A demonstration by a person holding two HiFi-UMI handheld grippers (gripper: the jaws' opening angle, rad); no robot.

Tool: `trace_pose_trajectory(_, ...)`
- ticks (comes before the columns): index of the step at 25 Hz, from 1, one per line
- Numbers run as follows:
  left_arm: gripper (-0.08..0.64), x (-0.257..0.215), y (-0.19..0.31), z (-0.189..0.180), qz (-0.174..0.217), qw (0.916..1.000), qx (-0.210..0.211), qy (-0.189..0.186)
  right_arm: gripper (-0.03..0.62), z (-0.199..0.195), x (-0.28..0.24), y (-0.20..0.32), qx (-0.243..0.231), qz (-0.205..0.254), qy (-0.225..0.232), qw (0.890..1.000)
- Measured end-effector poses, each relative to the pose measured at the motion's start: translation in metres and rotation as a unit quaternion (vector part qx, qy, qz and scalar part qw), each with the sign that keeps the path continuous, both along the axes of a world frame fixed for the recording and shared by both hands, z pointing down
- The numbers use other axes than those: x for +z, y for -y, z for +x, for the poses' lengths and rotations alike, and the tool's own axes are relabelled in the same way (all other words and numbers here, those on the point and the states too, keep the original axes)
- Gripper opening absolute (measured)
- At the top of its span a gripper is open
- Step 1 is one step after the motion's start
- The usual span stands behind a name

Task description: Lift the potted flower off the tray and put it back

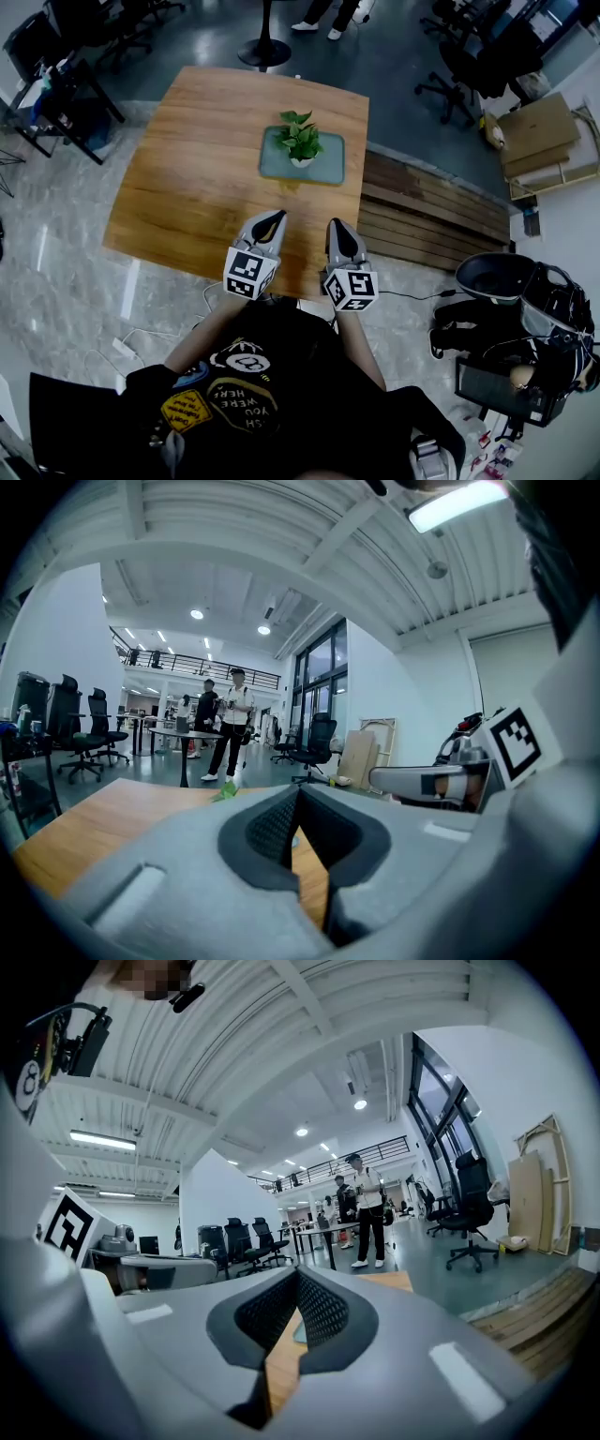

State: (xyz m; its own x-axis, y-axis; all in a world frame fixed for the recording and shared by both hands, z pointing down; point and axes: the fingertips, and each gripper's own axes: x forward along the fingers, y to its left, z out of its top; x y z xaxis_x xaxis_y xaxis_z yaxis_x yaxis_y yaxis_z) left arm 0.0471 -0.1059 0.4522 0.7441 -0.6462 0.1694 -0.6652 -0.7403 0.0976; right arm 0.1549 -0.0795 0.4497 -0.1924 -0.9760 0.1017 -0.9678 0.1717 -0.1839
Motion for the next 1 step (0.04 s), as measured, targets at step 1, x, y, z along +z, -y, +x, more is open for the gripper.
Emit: trace_pose_trajectory(1, 0.003, -0.0003, 0.0005, -0.0001, -0.001, 1.0, -0.001, 0.0, -0.002, 0.0002, -0.0004, -0.0003, 0.0, -0.001, 0.0, 1.0)
